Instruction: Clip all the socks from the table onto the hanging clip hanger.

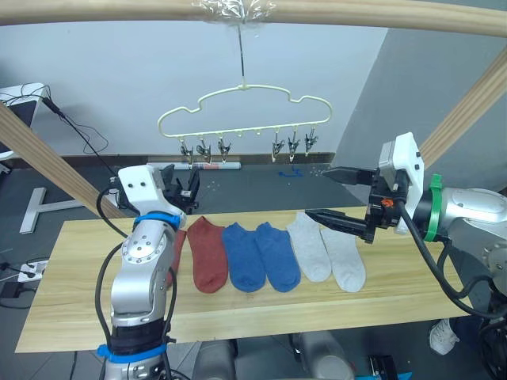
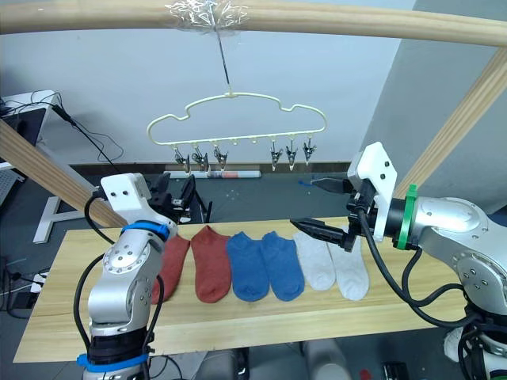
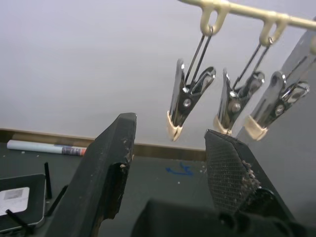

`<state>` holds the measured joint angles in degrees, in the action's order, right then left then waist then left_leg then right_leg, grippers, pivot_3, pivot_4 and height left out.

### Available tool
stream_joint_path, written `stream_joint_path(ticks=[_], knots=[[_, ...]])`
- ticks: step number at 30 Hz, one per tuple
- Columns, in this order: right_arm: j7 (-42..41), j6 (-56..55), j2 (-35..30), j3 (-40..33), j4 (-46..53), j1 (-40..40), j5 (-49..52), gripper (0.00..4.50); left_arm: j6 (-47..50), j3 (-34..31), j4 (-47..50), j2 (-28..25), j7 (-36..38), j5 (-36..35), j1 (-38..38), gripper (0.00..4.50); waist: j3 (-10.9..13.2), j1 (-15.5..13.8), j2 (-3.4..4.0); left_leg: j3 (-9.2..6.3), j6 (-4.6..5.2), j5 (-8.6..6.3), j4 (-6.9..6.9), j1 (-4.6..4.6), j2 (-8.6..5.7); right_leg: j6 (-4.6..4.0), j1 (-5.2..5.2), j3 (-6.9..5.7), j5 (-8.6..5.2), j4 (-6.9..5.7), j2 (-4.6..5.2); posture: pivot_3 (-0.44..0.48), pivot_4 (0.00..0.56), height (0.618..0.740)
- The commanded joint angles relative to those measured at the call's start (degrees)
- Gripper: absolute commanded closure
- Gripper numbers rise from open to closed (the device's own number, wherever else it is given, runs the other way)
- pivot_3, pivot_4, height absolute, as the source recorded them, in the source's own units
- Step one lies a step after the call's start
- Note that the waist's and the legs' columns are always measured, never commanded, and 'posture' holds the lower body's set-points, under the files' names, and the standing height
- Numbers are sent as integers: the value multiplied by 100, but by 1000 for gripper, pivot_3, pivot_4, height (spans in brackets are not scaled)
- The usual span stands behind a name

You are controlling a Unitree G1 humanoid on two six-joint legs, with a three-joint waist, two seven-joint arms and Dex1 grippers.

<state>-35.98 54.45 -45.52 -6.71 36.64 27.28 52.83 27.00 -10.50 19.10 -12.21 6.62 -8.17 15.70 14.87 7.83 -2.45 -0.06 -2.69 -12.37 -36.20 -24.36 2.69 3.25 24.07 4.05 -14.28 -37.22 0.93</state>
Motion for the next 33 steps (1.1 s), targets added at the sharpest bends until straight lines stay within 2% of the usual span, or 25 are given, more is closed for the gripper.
stream_joint_path(ticks=[1, 18, 31, 33], knots=[[76, -7, -35, -113, 196, 30, 118, 0, -177, -11, -74, -1, -31, -25, 211, 1994, 1, -2, 1, 1, 0, 0, 0, 0, 0, 0, 0, 1, 0, 1, 0, -226, 303, 740], [354, -13, -6, -79, 330, -169, 275, 0, -82, -113, -124, 35, -255, -157, 840, 1994, 64, 6, -1, -1, 0, 0, 1, -2, 0, 1, 1, -1, 0, -1, 1, -231, 311, 740], [483, -23, -32, -116, 425, -340, 340, 0, -137, -108, -351, 40, -264, -117, 992, 1994, 106, 6, 0, -3, 0, 0, 1, -12, 0, 2, 7, -4, 0, 4, 2, -247, 314, 740], [492, -31, -47, -128, 438, -373, 341, 0, -164, -101, -401, 46, -264, -110, 1019, 2345, 106, 7, 0, -3, 0, 0, 1, -12, 0, 2, 7, -4, 0, 3, 2, -252, 316, 740]])
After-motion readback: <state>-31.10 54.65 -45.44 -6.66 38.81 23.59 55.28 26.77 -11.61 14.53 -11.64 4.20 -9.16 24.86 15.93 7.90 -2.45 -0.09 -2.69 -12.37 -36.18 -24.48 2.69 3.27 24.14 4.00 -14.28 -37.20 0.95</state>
